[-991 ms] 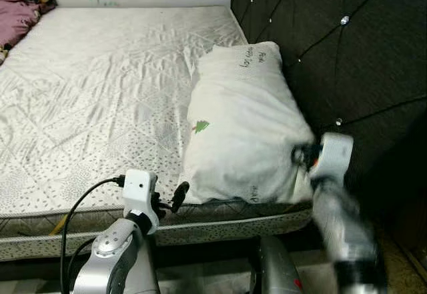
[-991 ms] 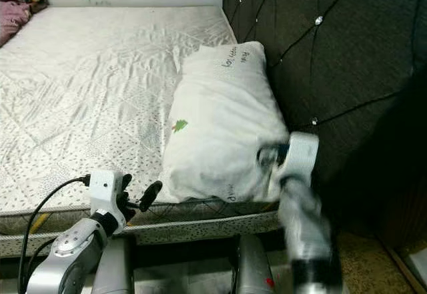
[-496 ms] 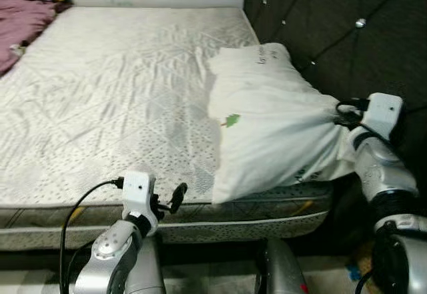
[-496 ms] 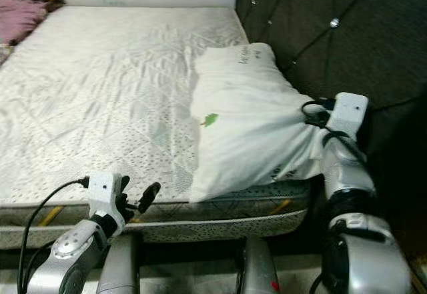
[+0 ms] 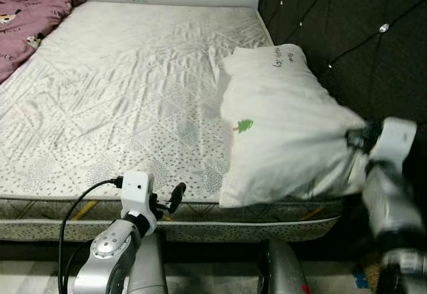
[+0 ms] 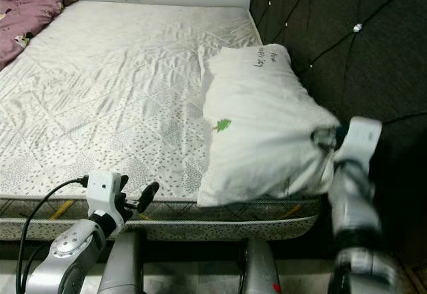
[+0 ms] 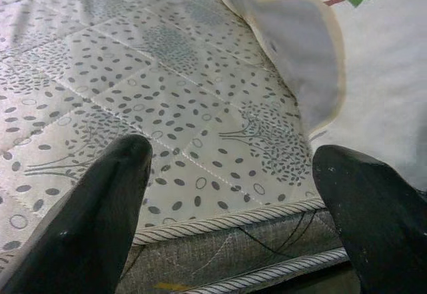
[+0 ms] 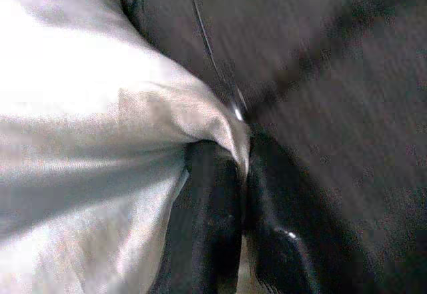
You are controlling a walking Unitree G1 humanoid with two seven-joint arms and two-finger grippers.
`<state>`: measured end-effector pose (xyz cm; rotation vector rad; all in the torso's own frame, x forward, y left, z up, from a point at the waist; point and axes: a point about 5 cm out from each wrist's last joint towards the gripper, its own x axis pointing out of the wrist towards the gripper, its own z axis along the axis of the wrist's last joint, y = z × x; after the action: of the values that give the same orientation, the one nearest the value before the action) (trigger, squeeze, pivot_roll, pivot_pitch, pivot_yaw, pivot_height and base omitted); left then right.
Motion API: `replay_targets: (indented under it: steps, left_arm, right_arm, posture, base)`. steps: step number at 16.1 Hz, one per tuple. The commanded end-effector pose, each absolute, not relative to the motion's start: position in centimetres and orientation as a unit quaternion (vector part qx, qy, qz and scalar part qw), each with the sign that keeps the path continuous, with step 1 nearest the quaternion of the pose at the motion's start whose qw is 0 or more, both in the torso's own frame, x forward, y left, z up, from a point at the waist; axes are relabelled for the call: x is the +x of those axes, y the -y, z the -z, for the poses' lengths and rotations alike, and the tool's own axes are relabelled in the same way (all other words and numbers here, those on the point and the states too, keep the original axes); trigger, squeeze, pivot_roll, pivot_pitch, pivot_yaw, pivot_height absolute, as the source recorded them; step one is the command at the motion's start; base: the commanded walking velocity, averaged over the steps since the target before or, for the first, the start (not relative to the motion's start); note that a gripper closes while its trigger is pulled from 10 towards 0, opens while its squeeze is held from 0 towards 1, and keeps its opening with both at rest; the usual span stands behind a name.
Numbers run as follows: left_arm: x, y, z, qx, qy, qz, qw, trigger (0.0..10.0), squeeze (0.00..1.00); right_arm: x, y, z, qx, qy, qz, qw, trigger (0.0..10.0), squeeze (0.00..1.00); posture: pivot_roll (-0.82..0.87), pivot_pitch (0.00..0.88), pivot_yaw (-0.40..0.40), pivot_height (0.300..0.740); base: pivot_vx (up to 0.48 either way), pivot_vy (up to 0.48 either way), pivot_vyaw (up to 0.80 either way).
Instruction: Clean up the room
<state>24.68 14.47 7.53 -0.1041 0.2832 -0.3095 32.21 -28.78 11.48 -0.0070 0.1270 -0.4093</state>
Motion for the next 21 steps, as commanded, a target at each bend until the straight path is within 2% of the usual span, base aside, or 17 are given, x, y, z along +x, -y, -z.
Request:
replay_targets:
  steps: [1,3,5,9,11,12,13,15,17,21]
  left_arm:
    - [24.5,-14.3,-7.5,-0.046,-0.142,0.156,0.976,10.0,0.0]
    - [24.6,-14.2,-7.4,-0.047,-0.143,0.16,0.975,10.0,0.0]
    - [24.8,-14.0,-7.5,-0.048,-0.142,0.164,0.975,10.0,0.0]
    - [24.8,-14.0,-7.5,-0.047,-0.142,0.164,0.975,10.0,0.0]
    - [24.8,-14.0,-7.5,-0.042,-0.139,0.165,0.975,10.0,0.0]
    - [24.8,-13.9,-7.5,-0.042,-0.138,0.165,0.976,10.0,0.0]
    - [24.8,-13.9,-7.6,-0.043,-0.136,0.164,0.976,10.0,0.0]
    - [24.8,-14.0,-7.6,-0.042,-0.136,0.162,0.976,10.0,0.0]
    - [25.1,-14.5,-7.6,-0.037,-0.134,0.156,0.978,10.0,0.0]
    - [25.6,-14.7,-7.8,-0.036,-0.128,0.152,0.979,10.0,0.0]
  right_arm:
    - [32.0,29.0,-12.9,-0.002,-0.036,0.216,0.976,0.0,0.0]
    - [30.2,29.0,-11.6,-0.004,-0.052,0.221,0.974,0.0,0.0]
    - [29.7,28.6,-11.3,-0.007,-0.057,0.214,0.975,0.0,0.0]
    - [30.5,26.8,-11.5,0.009,-0.064,0.193,0.979,0.0,0.0]
    - [31.3,25.2,-11.6,0.009,-0.059,0.163,0.985,9.3,0.0]
    - [31.6,24.5,-11.8,0.009,-0.049,0.15,0.988,10.0,0.97]
    - [31.9,23.5,-12.3,0.004,-0.034,0.135,0.99,10.0,1.0]
    - [32.0,23.1,-12.6,0.007,-0.019,0.139,0.99,10.0,1.0]
    - [32.6,22.0,-14.6,-0.019,0.033,0.123,0.992,10.0,1.0]
    - [33.6,22.0,-17.4,-0.039,0.09,0.137,0.986,10.0,1.0]
  posture:
    - [0.03,0.031,-0.033,0.546]
    - [0.03,0.033,-0.032,0.546]
    - [0.01,0.035,-0.03,0.546]
    - [0.01,0.036,-0.031,0.546]
    - [0.02,0.037,-0.036,0.546]
    - [0.03,0.033,-0.039,0.546]
    - [0.03,0.03,-0.04,0.546]
    - [0.03,0.029,-0.04,0.546]
    - [0.03,0.024,-0.04,0.546]
    - [0.04,0.012,-0.042,0.546]
  base:
    - [0.0,0.0,0.0]
    - [0.0,0.0,0.0]
    - [0.0,0.0,0.0]
    - [0.0,0.0,0.0]
    - [0.0,0.0,0.0]
    - [0.0,0.0,0.0]
    - [0.0,0.0,0.0]
    - [0.0,0.0,0.0]
    - [0.0,0.0,0.0]
    - [0.0,0.0,0.0]
